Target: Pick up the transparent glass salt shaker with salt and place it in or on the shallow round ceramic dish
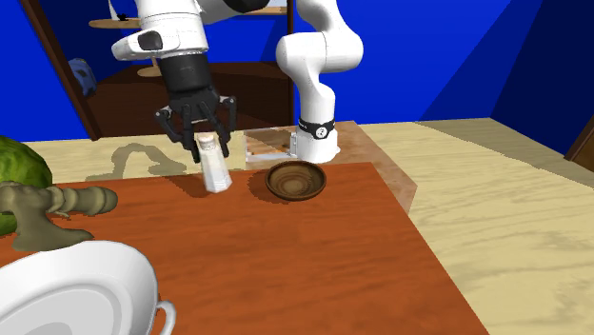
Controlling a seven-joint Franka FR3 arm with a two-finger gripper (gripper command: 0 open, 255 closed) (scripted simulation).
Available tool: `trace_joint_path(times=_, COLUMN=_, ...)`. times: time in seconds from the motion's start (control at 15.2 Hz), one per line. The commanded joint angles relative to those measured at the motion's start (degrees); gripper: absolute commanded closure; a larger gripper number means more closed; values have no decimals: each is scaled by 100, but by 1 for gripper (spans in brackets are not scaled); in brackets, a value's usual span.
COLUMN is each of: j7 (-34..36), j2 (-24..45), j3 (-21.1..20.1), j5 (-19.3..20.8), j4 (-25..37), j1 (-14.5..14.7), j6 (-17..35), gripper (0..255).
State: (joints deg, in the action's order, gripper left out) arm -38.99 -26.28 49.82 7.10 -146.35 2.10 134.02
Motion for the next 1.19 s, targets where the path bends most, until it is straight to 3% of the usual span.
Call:
trace_joint_path(times=0.0, j7=72, j2=-99, j3=-100, j5=44, j4=84, j1=-61, j6=-179, gripper=255)
trace_joint_path(times=0.73, j7=349, j2=-493, j3=-521, j5=142, j4=573, j1=-244, j6=-1043, gripper=255)
trace_joint_path(times=1.12, j7=1305, j2=-1472, j3=-1565, j5=305, j4=-322, j1=-594, j6=-1170, gripper=255)
